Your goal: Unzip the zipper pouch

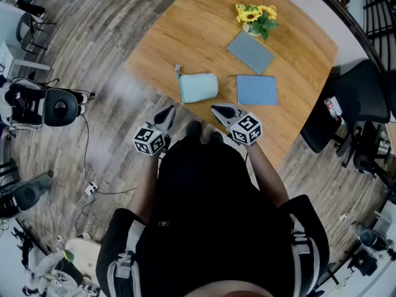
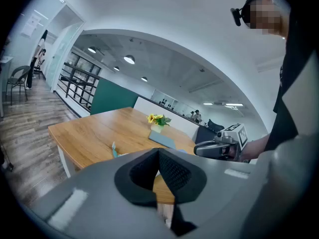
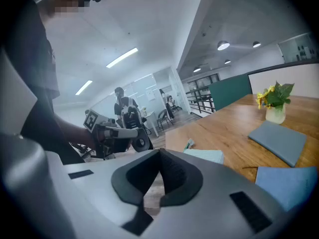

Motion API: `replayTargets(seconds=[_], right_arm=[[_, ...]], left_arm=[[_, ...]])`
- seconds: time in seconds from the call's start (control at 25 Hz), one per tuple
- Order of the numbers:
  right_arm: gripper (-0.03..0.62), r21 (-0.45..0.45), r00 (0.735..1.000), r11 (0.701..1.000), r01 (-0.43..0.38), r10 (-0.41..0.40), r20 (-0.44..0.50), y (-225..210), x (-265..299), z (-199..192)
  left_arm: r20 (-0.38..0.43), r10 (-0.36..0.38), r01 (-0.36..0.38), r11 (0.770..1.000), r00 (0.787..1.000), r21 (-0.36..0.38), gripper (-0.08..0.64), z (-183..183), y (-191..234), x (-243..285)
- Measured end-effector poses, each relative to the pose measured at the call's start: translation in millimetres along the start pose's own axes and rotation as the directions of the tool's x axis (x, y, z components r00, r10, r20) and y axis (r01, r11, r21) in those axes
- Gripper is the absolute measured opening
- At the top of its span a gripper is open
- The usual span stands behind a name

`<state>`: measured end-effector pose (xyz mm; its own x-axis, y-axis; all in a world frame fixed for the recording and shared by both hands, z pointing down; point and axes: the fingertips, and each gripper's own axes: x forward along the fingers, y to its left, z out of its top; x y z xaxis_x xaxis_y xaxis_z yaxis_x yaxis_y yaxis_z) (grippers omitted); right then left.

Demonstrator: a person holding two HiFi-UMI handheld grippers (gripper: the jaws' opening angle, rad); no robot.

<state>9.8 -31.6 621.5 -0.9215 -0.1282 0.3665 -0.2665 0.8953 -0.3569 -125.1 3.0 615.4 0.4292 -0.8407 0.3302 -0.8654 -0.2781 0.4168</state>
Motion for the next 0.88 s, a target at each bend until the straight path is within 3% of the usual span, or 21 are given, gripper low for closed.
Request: replayTargets(seconds=[0.88], right_arm=[[0.009, 0.041, 0.999, 0.998, 0.049, -0.049, 0.005, -4.6, 21.4, 0.3]], left_arm=[[-0.012, -0.037, 0.038, 0.997, 0.999, 0.06, 0.002, 8.2, 20.4, 5.9]])
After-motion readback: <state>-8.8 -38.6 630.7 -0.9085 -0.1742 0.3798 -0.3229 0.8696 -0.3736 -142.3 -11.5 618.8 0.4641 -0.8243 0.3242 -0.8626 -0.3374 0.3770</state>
